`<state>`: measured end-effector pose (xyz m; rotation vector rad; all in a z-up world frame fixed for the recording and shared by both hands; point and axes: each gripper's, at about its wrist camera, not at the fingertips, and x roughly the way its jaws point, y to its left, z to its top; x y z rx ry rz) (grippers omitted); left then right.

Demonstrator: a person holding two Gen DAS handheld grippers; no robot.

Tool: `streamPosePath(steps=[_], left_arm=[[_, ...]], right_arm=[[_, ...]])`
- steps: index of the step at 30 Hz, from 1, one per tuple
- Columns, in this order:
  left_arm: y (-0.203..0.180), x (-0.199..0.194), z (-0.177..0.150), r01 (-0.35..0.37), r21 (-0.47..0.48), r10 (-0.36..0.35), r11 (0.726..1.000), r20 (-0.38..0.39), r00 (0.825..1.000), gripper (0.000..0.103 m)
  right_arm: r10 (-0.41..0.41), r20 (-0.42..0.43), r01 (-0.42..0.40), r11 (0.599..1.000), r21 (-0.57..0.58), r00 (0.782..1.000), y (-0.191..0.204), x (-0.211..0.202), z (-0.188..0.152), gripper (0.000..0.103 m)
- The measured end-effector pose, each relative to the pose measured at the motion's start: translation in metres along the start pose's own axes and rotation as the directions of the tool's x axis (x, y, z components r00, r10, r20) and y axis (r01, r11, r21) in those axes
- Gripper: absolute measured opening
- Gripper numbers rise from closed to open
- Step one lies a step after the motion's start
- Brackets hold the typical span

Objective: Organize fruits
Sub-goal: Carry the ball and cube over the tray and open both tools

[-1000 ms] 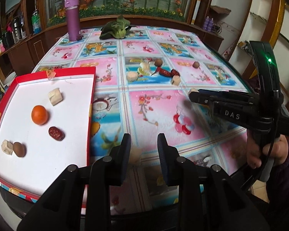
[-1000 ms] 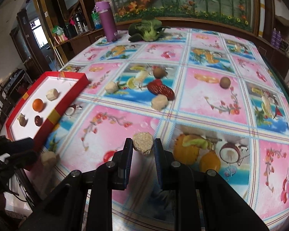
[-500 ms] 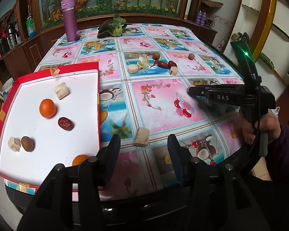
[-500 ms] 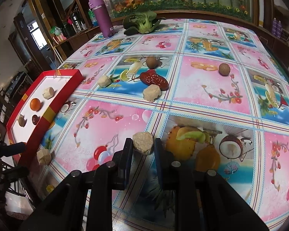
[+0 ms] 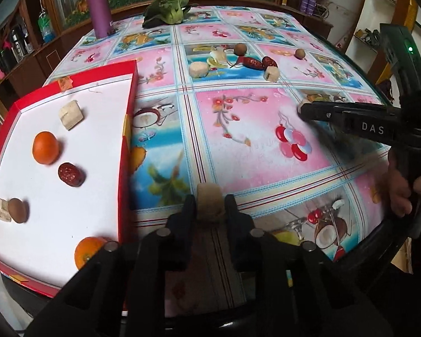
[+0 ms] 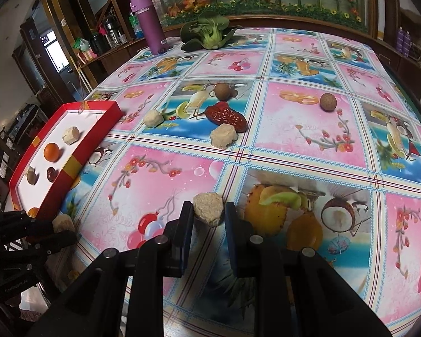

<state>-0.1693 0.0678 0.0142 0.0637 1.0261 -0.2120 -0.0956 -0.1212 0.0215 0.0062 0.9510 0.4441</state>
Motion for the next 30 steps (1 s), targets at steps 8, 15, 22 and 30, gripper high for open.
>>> streamPosePath(steps=[8,15,22,30], left_arm=[[-0.002,-0.018,0.003,0.032,-0.008,-0.031,0.999,0.061,0.998,0.020],[0.041,-0.065,0.007,-0.015,-0.098,0.033,0.995,0.192,0.981,0.020],[0.138,-0.092,0.018,-0.191,-0.221,0.235,0.956,0.197,0.952,0.020],[0.213,-0.065,0.021,-0.212,-0.308,0.249,0.927,0.088,0.964,0.021]], right_arm=[[0.093,0.029,-0.090,0.991,-0.098,0.995,0.052,-0.012,0.018,0.021],[0.200,0.026,-0.188,0.954,-0.235,0.979,0.138,0.002,0.056,0.021],[0.286,-0.047,-0.289,0.923,-0.253,0.957,0.205,0.049,0.102,0.021],[0.273,-0.202,-0.320,0.912,-0.258,0.941,0.264,0.124,0.120,0.020]])
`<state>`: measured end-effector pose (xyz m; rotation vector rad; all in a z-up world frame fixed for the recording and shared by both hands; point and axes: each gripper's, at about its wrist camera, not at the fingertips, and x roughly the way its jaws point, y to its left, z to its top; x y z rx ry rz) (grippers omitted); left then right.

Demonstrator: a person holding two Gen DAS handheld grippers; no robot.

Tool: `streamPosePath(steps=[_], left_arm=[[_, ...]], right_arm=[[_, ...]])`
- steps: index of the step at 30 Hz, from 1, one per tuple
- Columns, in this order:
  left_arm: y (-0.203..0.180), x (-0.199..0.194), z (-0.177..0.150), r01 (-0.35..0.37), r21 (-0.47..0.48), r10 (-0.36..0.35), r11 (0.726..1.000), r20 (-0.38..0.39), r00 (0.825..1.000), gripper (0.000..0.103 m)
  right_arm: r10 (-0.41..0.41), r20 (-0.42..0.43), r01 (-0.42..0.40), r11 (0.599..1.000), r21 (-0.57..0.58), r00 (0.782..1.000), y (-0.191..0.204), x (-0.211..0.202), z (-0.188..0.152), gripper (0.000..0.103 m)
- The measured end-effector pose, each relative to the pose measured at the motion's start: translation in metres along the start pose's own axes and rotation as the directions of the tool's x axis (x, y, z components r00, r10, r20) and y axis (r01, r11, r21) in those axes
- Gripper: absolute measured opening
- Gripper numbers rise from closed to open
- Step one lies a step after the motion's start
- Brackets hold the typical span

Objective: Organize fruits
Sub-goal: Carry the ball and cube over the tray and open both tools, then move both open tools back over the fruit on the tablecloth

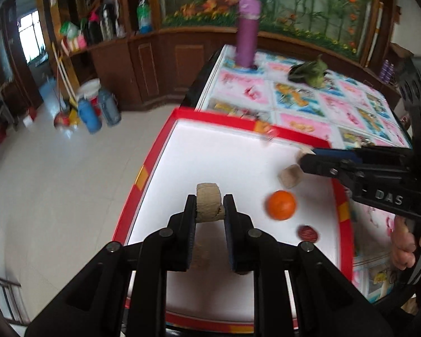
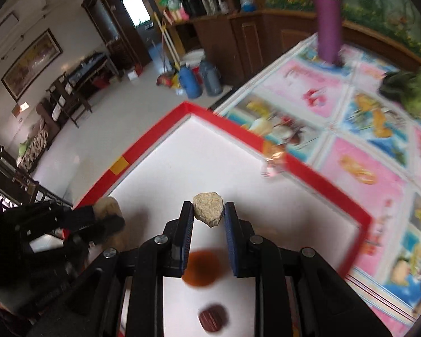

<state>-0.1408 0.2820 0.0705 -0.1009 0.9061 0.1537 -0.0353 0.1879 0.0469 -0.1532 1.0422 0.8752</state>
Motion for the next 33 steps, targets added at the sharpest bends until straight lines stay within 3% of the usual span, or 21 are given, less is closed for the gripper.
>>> streamPosePath(steps=[9,13,14,15,19,26,30,33], left_arm=[[0.014,0.033,-0.009,0.028,-0.042,-0.032,0.999,-0.092,0.995,0.021],[0.016,0.039,-0.010,-0.006,-0.038,0.002,0.999,-0.115,0.993,0.021],[0.017,0.040,-0.009,-0.011,-0.042,0.006,0.999,-0.120,0.993,0.021],[0.018,0.040,-0.009,-0.010,-0.046,0.004,0.999,-0.121,0.993,0.025],[0.018,0.031,-0.011,-0.013,-0.054,0.008,0.998,-0.098,0.995,0.063],[0.004,-0.006,-0.013,-0.022,-0.038,0.022,0.999,-0.009,1.000,0.065],[-0.032,-0.031,-0.020,0.048,0.027,-0.050,0.998,0.052,0.997,0.076],[-0.065,-0.037,-0.024,0.106,0.094,-0.111,0.990,0.054,0.992,0.076]], right_arm=[[-0.024,-0.066,0.024,1.000,-0.009,0.998,0.011,0.023,0.002,0.023],[-0.004,-0.089,0.004,1.000,-0.004,0.996,0.010,0.018,0.005,0.050],[0.009,-0.067,-0.008,1.000,0.014,0.998,0.007,0.011,0.004,0.050],[0.019,-0.055,-0.018,1.000,0.023,0.998,0.003,0.007,0.004,0.050],[0.062,0.013,-0.063,0.996,0.064,0.998,-0.014,-0.022,-0.003,0.050],[0.012,0.072,-0.021,0.992,0.121,0.997,-0.057,-0.076,-0.042,0.051],[-0.065,0.101,0.047,0.984,0.171,0.993,-0.097,-0.112,-0.076,0.051],[-0.150,0.107,0.124,0.968,0.217,0.983,-0.132,-0.135,-0.104,0.051]])
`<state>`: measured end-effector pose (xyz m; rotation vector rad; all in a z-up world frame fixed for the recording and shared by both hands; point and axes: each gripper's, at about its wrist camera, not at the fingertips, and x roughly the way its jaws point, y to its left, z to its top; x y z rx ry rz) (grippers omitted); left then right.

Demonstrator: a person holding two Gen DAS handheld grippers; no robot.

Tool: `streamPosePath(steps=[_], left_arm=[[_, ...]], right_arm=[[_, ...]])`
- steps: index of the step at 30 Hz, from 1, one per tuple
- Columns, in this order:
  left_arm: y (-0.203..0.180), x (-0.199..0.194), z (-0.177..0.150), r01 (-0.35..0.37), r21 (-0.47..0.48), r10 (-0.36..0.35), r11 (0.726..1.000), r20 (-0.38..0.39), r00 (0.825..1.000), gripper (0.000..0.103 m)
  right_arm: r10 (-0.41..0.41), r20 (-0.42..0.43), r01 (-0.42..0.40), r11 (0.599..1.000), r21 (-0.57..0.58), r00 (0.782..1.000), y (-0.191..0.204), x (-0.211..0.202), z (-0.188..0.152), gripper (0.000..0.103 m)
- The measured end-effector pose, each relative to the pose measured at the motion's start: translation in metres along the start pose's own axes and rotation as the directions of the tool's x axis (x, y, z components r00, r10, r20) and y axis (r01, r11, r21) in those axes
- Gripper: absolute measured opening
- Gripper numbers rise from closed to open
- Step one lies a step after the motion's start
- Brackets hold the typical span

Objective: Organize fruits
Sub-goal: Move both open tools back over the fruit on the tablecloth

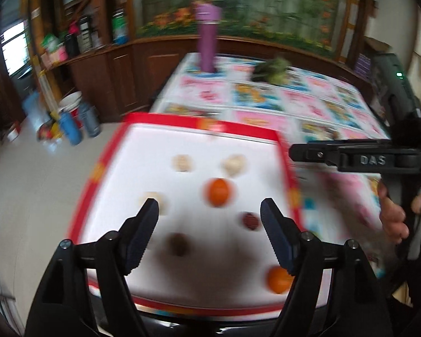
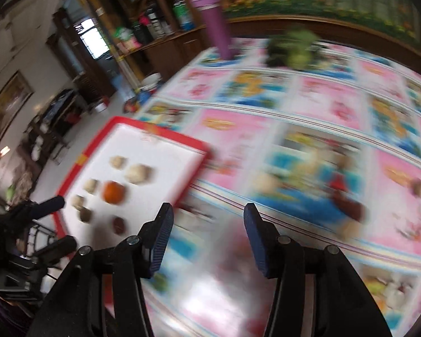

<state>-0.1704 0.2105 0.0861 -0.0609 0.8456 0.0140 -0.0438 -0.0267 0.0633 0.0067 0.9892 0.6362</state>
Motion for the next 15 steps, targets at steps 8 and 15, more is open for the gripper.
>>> streamPosePath(steps=[8,15], left_arm=[[-0.086,0.019,0.009,0.140,0.132,-0.135,0.981,-0.043,0.990,0.076],[-0.126,0.045,0.019,0.150,0.168,-0.137,0.974,-0.091,0.986,0.076]], right_arm=[[-0.094,0.005,0.093,0.989,0.113,0.996,-0.072,-0.022,-0.029,0.052],[-0.102,0.018,0.100,0.990,0.103,0.995,-0.081,-0.013,-0.030,0.051]])
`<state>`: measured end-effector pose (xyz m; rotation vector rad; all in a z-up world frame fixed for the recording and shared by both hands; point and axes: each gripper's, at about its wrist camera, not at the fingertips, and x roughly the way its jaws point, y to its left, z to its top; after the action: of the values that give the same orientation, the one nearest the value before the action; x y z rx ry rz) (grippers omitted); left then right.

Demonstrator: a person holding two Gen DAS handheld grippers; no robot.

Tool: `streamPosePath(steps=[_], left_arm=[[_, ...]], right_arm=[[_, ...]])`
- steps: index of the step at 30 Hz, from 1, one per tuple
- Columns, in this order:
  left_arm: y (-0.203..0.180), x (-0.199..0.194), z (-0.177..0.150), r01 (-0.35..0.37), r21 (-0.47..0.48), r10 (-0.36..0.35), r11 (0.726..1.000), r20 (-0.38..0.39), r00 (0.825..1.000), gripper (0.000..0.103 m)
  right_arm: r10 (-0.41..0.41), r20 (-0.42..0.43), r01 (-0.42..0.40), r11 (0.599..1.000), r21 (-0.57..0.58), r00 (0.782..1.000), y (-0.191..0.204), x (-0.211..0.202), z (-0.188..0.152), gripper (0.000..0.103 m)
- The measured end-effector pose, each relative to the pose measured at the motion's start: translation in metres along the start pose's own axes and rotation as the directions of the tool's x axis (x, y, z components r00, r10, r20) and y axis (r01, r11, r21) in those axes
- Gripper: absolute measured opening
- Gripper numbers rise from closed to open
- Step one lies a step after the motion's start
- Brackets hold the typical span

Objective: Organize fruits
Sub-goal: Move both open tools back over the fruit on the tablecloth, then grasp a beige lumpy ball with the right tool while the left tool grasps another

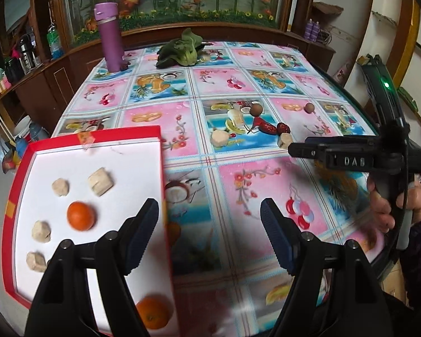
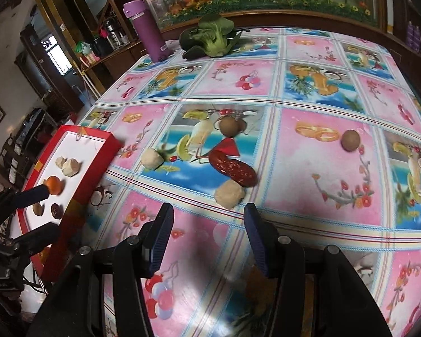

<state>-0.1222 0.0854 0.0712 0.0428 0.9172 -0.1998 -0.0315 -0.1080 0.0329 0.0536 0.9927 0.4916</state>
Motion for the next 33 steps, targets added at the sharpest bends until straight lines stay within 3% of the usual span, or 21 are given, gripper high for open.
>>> streamPosePath(steps=[7,11,15,20,27,33], left_arm=[[-0.004,0.019,0.016,-0.050,0.013,0.050,0.999,-0.033,0.998,0.076],[-0.004,0.032,0.027,-0.059,0.025,0.060,0.998,-0.035,0.998,0.076],[0.006,0.057,0.042,-0.049,-0.016,0.048,0.999,-0.058,0.997,0.076],[0.002,0.077,0.053,-0.045,-0.039,0.042,0.998,-0.076,0.996,0.075],[-0.020,0.102,0.069,-0.060,0.035,0.064,0.998,-0.104,0.993,0.075],[-0.017,0.128,0.071,-0.062,0.032,0.066,0.998,-0.156,0.985,0.061]], right_arm=[[-0.054,-0.006,0.054,0.998,0.026,0.999,-0.003,0.012,0.004,0.050],[-0.084,0.000,0.084,0.996,0.027,0.996,-0.001,0.020,0.007,0.030],[-0.128,0.021,0.128,0.992,0.001,0.992,0.001,0.023,0.007,0.022],[-0.146,0.030,0.146,0.989,-0.002,0.989,-0.005,0.016,0.001,0.022],[-0.120,0.032,0.119,0.993,0.027,0.992,-0.025,-0.003,-0.015,0.022],[-0.108,0.035,0.107,0.994,0.031,0.994,-0.028,-0.006,-0.018,0.022]])
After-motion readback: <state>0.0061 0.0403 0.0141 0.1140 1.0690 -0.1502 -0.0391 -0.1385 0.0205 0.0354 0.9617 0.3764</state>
